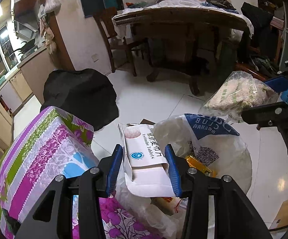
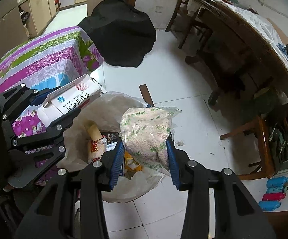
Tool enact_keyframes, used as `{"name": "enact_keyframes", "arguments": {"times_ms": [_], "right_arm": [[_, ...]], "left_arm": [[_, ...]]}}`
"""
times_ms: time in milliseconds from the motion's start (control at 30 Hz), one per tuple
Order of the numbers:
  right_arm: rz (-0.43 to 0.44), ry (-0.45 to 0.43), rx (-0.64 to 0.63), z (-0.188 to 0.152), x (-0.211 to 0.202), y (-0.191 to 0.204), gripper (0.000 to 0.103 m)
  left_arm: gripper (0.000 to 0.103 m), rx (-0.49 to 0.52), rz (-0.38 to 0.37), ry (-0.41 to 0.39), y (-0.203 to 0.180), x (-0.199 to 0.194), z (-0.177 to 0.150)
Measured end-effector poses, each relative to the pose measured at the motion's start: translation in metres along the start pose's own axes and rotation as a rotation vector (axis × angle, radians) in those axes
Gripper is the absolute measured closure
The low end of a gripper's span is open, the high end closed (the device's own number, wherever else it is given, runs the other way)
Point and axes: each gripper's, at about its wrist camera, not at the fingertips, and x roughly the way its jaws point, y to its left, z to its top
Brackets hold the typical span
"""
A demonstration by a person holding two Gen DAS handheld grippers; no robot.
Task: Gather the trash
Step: 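Open both tools to drop the wipes pack and clear bag into the bag, then move both tools back over the table toward the remaining items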
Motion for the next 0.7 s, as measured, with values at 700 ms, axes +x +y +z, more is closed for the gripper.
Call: {"name": "enact_keyframes", "arguments": {"times_ms": [700], "right_arm": [[0.010,0.027,-0.004,0.005,0.015,0.000,0.053]], "left_arm": [[0.039,-0.009,-0.073,0.037,0.013,0.019,0.001]]}}
